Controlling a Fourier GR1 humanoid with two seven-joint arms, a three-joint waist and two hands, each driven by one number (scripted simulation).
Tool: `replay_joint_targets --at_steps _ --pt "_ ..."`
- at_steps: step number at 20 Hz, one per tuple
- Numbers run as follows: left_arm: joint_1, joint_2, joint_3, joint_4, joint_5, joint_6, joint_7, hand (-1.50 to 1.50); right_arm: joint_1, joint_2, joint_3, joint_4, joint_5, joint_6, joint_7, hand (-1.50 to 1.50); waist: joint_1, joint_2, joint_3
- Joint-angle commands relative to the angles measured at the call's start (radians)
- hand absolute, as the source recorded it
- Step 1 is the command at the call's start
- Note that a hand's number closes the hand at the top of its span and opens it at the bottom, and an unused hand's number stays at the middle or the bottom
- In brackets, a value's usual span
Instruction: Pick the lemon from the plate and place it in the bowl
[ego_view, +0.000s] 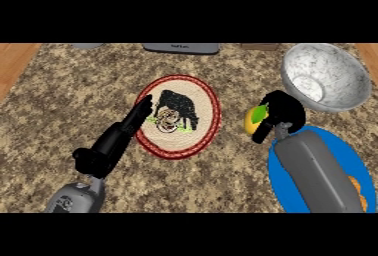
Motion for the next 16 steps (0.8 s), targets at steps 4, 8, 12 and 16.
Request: replay_joint_targets --at_steps 4,8,12,16 --pt "-0.039 -0.006 0.021 0.026 0.0 0.001 0.017 0.0 -0.328 0.101 0.077 0.337 0.106 -0.015 -0.12 1.5 -0.012 0.001 0.0" --pt "0.026 0.002 0.019 0.014 -0.02 0.004 -0.032 0.0 -0.401 0.089 0.085 0.387 0.224 -0.138 -0.062 1.5 -0.039 -0.009 -0.001" --pt "-0.004 0.0 0.043 -0.003 -0.003 0.012 0.029 0.0 -0.457 0.061 0.059 0.346 0.268 -0.265 -0.072 1.5 -0.057 -0.013 0.0" --pt "0.034 -0.002 0.044 -0.018 0.005 0.007 0.011 0.0 -0.505 0.083 0.011 0.309 0.3 -0.432 -0.029 1.5 -0.057 -0.015 0.0"
